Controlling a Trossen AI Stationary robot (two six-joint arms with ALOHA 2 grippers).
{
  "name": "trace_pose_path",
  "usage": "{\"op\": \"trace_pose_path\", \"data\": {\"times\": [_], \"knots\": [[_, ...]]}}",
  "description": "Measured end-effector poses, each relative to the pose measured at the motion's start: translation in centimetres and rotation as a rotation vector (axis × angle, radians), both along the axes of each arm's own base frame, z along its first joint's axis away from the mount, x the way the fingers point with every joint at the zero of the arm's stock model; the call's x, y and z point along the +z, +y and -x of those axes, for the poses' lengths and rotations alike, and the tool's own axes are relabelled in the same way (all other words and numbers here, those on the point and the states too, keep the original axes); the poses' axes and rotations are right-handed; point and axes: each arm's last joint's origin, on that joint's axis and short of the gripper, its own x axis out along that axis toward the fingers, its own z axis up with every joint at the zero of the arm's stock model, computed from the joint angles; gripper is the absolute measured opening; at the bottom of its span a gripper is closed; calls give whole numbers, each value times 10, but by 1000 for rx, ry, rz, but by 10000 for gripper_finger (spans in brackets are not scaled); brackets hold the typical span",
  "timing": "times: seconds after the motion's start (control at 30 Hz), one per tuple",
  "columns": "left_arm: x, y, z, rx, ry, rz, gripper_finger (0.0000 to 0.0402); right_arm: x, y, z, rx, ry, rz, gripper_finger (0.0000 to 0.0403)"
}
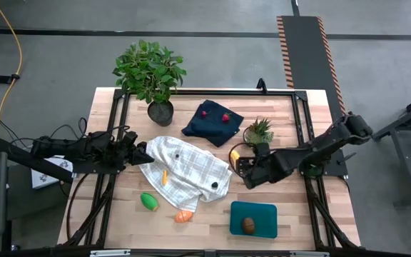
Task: Pick and placing Produce into tupperware
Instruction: Put the banana into the bin
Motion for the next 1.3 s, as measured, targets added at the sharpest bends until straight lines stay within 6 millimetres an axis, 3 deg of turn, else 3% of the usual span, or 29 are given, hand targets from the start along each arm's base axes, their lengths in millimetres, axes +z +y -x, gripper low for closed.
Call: {"op": "trace_pose_path", "data": {"times": [0.23,0.6,1.07,1.3], "knots": [[0,0,0,0,1,0,1,-27,3,-21,48,98,-25,237],[0,0,0,-1,6,34,1,-59,-14,-57,75,176,-7,236],[0,0,0,0,8,38,1,-72,-49,-64,65,170,-31,236],[0,0,0,-1,9,48,1,-80,-52,-62,80,178,-48,236]]}}
